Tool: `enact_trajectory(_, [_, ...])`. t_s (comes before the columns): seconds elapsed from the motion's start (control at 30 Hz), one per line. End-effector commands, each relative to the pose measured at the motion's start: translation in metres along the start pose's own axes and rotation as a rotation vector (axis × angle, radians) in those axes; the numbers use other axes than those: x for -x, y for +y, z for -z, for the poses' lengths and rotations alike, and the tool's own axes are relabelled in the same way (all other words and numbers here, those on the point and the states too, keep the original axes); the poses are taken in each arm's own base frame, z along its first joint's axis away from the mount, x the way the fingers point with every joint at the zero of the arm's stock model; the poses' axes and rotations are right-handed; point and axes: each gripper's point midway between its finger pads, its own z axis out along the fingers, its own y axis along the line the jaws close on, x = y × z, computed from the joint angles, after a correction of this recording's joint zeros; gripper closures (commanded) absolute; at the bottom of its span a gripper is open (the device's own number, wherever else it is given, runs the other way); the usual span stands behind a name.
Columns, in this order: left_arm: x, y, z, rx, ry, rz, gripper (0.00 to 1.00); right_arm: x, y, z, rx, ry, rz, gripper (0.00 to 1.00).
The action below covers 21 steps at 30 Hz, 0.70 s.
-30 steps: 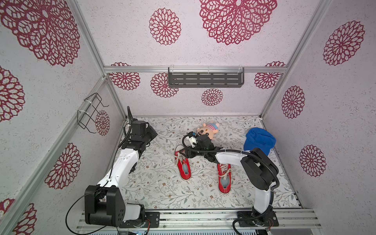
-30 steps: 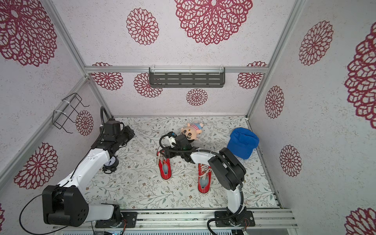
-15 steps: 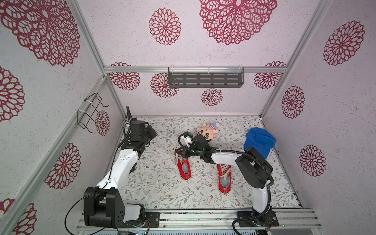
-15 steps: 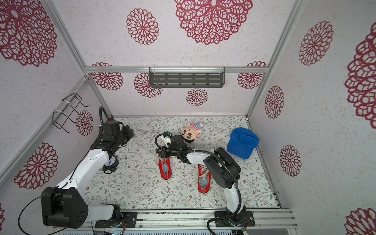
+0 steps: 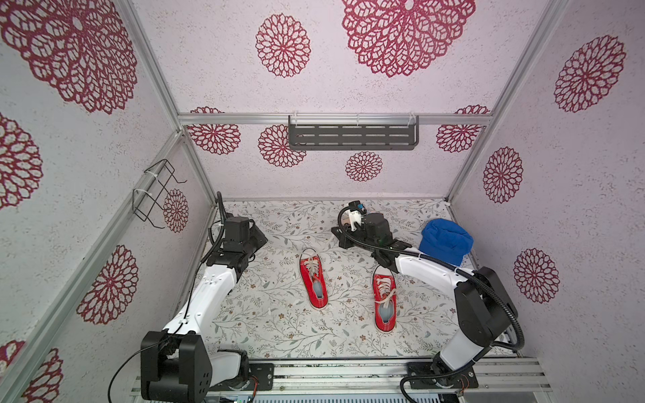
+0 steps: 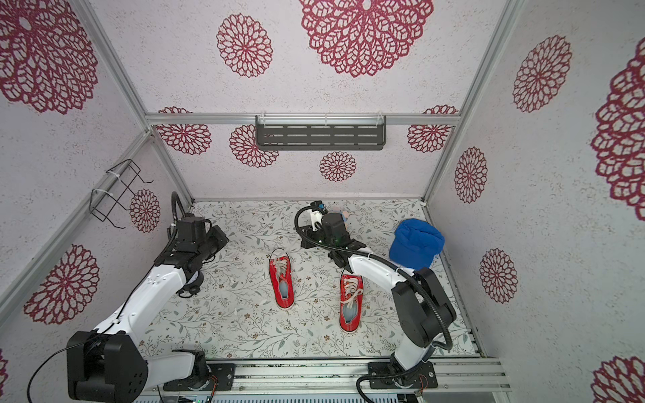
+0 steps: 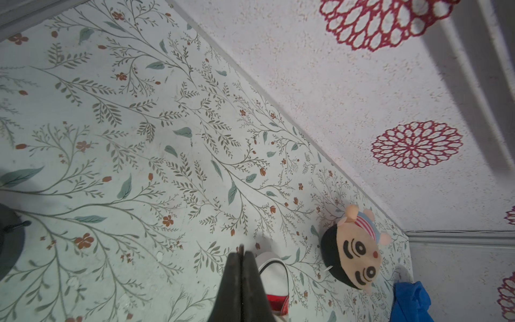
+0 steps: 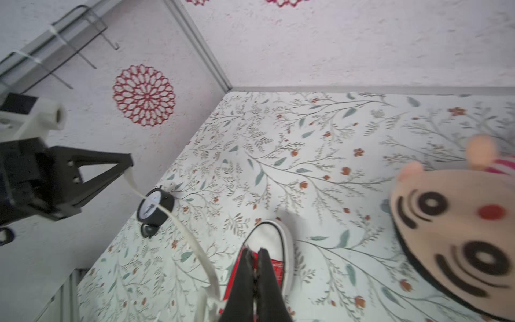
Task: Remove the insole from the shoe
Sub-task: Untie the shoelace on the shoe.
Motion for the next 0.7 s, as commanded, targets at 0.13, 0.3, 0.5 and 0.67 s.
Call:
enact_trajectory(0.13, [-0.01, 0.049, -0.008, 0.174, -0.011, 0.011, 1.0, -0.011, -0.083, 0.029, -0.421, 0.04, 0.054, 1.0])
enact_trajectory(0.3, [-0.013, 0.053, -0.014, 0.184, 0.004, 0.013, 1.0, -0.012, -0.091, 0.034, -0.447, 0.055, 0.064, 1.0])
enact_trajectory(0.5, [-0.021, 0.05, -0.024, 0.152, 0.056, -0.031, 0.8, -0.016, -0.073, 0.021, -0.295, 0.065, 0.055, 0.87])
enact_trajectory(0.67, [-0.016, 0.057, -0.007, 0.164, 0.064, -0.093, 0.35, -0.005, -0.077, 0.031, -0.355, 0.103, 0.137, 0.48])
